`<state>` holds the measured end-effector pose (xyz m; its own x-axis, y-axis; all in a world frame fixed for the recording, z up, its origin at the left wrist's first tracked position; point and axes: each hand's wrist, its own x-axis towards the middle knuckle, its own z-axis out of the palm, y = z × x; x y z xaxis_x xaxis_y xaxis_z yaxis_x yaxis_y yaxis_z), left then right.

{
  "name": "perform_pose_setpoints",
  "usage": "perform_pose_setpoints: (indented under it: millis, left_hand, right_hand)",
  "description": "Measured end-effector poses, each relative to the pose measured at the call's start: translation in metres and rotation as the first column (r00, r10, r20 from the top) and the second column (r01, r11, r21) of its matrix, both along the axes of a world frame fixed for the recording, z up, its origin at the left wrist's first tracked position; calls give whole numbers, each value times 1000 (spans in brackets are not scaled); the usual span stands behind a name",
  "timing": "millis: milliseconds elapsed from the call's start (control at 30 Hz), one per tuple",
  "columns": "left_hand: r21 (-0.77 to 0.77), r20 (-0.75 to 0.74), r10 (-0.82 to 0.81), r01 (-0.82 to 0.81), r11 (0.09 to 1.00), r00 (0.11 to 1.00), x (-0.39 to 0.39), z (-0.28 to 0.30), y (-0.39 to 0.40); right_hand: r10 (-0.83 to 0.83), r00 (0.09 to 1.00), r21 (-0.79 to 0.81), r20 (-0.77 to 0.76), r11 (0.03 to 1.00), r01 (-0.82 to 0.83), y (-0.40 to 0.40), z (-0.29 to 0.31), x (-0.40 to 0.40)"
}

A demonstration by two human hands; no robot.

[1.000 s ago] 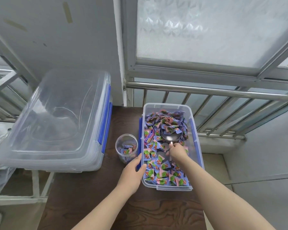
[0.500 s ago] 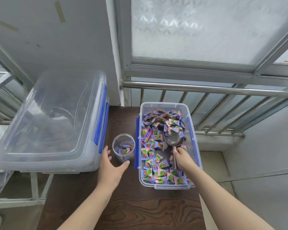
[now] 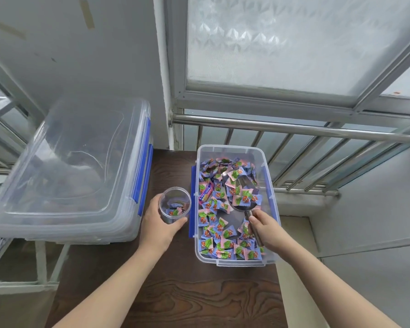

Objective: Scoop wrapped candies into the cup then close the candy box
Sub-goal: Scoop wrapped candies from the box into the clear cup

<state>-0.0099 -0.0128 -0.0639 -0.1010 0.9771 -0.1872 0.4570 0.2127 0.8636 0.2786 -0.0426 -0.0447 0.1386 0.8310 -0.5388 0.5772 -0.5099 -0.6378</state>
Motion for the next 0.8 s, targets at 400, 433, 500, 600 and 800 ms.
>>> perform_pose_setpoints:
  millis: [400, 433, 500, 600, 800]
  left_hand:
    - [30, -86, -60, 63, 998, 994, 5, 9, 2]
    - [27, -93, -64, 67, 997, 994, 3, 7, 2]
    - [18, -104, -75, 78, 997, 992, 0, 4, 2]
    - [34, -111, -106, 110, 993, 988, -1, 2, 5]
    - [61, -115, -128, 136, 989, 985, 0, 1, 7]
  right_hand:
    - [425, 905, -32, -26, 904, -426, 2, 73, -6]
    - [464, 886, -38, -13, 885, -464, 4, 80, -11]
    - [529, 848, -58, 28, 848, -527, 8, 90, -19]
    - [600, 793, -122, 101, 799, -589, 17, 101, -30]
    - [692, 688, -286, 216, 719, -634, 46, 124, -49]
